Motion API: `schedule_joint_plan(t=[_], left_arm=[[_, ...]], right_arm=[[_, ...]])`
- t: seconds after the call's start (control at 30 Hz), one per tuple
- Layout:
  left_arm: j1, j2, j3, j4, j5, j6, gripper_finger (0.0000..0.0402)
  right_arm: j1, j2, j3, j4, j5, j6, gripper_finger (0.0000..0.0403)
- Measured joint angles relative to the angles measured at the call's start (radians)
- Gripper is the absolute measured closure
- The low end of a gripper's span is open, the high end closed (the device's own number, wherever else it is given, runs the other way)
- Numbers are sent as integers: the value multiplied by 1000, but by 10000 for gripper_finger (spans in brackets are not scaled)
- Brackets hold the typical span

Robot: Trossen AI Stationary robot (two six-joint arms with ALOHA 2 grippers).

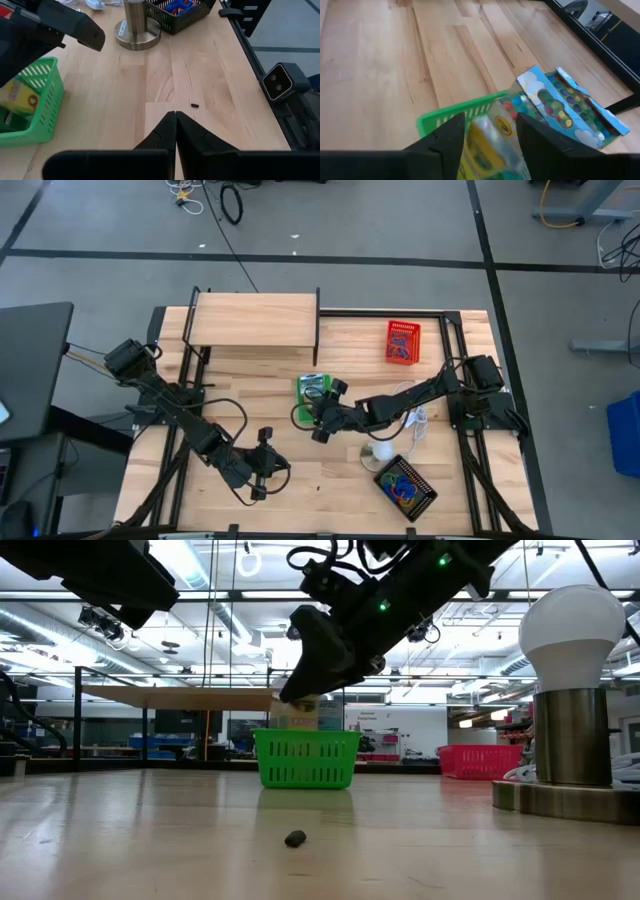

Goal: Pick & Place Office Desk Supplies
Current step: Put the yellow crayon box into the green basket, then put the green basket on the shelf

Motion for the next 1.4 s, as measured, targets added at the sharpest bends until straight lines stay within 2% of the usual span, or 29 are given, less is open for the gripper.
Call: schedule_joint_plan(t=[0.23,0.43,0.63,0.8,0.97,1.07,1.2,1.4], left_arm=[[0,0,0,1,0,14,392],[-1,0,0,9,-10,74,392],[0,0,0,79,-57,161,392],[0,0,0,241,-131,301,392],[0,-54,0,389,-64,515,392],[-1,-149,0,352,-43,573,392],[-1,-324,0,208,-39,590,392],[1,-582,1,-135,55,522,392]], right_arm=[[21,-1,-2,33,19,-44,213],[66,-30,17,86,32,-204,224],[116,-113,17,-1,132,-294,235],[134,-170,17,-95,145,-292,238],[141,-200,17,-104,69,-283,238],[146,-202,17,-121,51,-283,238],[148,-204,17,-151,49,-285,238],[147,-204,17,-214,48,-288,238]])
